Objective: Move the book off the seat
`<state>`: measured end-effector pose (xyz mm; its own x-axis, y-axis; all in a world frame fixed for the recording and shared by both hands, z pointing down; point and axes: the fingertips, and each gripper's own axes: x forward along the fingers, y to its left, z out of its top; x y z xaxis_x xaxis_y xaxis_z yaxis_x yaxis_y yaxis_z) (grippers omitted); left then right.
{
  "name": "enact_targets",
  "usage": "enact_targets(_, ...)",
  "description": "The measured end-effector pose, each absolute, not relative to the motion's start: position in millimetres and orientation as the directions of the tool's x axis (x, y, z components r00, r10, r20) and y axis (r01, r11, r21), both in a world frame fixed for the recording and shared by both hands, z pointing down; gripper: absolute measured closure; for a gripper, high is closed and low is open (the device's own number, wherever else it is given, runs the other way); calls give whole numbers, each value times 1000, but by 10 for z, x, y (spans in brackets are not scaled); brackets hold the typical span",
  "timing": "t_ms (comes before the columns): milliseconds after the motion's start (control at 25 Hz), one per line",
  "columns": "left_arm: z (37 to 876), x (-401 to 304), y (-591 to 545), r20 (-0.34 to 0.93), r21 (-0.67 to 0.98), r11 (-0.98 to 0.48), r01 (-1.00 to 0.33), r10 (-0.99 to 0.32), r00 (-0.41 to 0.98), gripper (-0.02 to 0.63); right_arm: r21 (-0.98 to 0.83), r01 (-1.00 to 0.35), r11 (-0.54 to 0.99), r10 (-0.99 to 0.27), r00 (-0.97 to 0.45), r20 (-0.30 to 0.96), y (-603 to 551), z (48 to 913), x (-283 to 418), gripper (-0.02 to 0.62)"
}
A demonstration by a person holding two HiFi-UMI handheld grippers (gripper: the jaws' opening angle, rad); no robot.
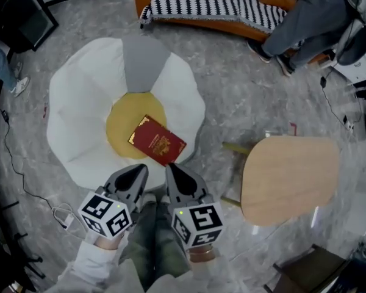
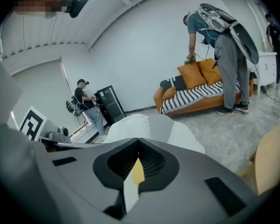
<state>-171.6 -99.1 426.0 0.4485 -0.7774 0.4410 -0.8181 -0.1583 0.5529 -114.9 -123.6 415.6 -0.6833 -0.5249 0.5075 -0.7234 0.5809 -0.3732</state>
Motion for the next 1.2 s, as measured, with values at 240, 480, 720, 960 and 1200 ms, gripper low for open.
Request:
enact_targets(240, 4764, -1754, -1080, 453, 564, -157, -811, -761, 463, 598, -386, -734, 558, -522, -673, 524, -1316, 4702, -1119, 584)
enact_targets(480, 5159, -1707, -1220, 439, 578, -176, -797, -756, 485, 598, -380, -734, 563, -527, -673, 518, -1490, 5166, -1150, 584)
enact_targets(720, 5607, -1742, -1352, 439, 600, -120, -791, -777, 451, 598, -386, -721, 576, -506, -685, 524, -1548, 5600, -1232, 584)
enact_targets(960, 6200, -1746, -1355, 467, 586, -97, -805, -771, 433, 598, -364, -723, 587, -481, -673, 561, -1536, 6137, -1216, 584)
enact_targets(1200, 6684, -1721, -1286, 497, 578, -80, -812, -754, 429, 598, -371, -722, 584, -470, -673, 571, -1544, 6599, -1240, 584)
